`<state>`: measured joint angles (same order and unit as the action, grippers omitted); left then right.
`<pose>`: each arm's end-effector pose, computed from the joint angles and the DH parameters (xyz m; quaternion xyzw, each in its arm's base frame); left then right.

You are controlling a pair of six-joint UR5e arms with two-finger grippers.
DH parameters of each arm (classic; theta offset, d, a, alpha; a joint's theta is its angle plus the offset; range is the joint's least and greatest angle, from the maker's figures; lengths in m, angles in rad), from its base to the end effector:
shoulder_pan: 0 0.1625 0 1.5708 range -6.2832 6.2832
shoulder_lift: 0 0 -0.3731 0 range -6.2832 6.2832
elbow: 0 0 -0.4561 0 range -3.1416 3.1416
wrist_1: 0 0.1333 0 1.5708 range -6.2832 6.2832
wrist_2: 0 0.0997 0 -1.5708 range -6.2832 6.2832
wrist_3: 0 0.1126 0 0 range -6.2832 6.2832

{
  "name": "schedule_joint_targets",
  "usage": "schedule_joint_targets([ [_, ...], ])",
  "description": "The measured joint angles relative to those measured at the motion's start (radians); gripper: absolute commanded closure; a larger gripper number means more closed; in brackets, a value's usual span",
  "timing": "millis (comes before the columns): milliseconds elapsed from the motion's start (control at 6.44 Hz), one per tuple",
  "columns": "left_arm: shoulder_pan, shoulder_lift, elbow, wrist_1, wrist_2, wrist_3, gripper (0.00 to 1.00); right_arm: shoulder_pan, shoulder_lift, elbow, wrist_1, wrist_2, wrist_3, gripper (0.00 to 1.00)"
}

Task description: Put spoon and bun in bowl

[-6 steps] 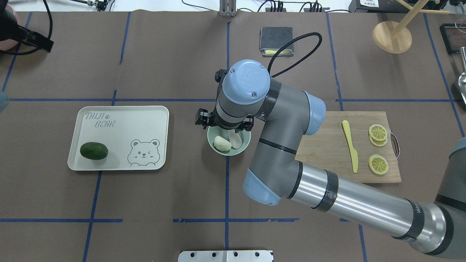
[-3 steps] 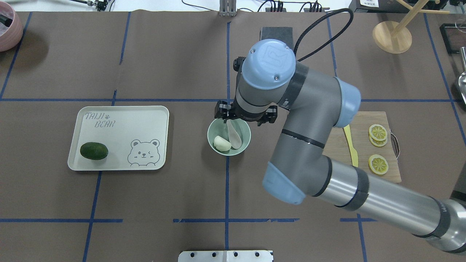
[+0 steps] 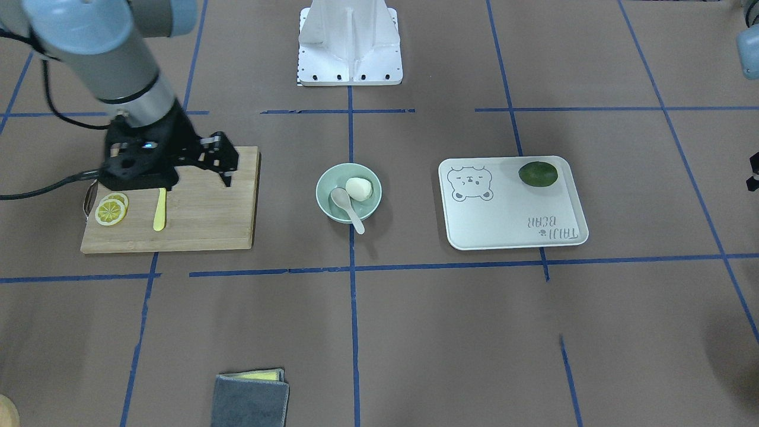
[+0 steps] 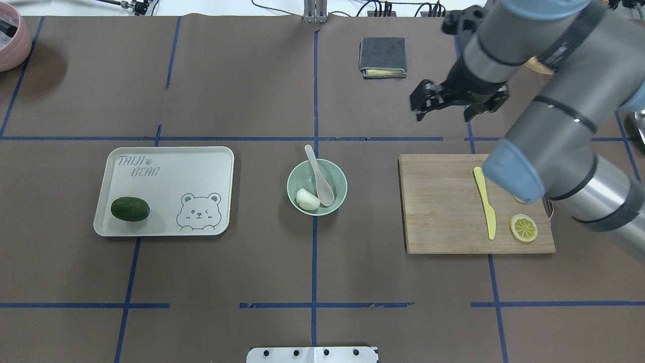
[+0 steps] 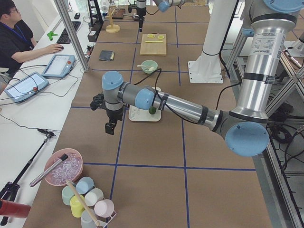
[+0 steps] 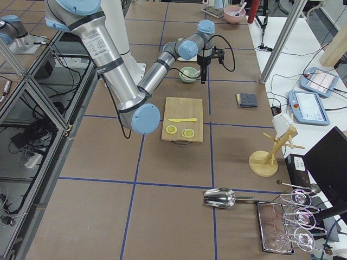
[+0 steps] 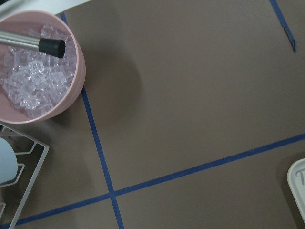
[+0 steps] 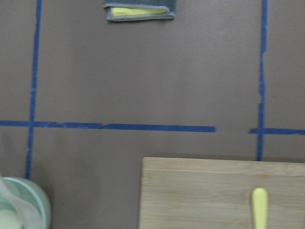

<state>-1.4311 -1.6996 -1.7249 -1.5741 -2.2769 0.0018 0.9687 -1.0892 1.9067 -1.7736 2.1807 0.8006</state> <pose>0.0247 -0.6082 0.4592 0.1099 0.3506 0.1148 0.9229 -0.2942 -0.5495 0.1784 0.0358 -0.4048 -0.0003 0.9137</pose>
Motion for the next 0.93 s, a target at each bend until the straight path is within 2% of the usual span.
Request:
schedule_joint_targets([
  [311,-0.031,0.031,0.011,-0.001,-0.024,0.047,0.0,0.225,-0.181,-0.012,0.001,0.127,-0.331,0.0],
  [466,-0.041,0.037,0.019,-0.002,-0.026,0.056,0.0,0.324,-0.25,-0.054,0.001,0.176,-0.506,0.0],
  [777,-0.06,0.056,0.037,-0.004,-0.026,0.085,0.0,0.496,-0.342,-0.195,0.004,0.239,-0.837,0.0],
  [932,-0.078,0.065,0.056,-0.003,-0.027,0.124,0.0,0.555,-0.368,-0.251,0.005,0.262,-0.909,0.0],
])
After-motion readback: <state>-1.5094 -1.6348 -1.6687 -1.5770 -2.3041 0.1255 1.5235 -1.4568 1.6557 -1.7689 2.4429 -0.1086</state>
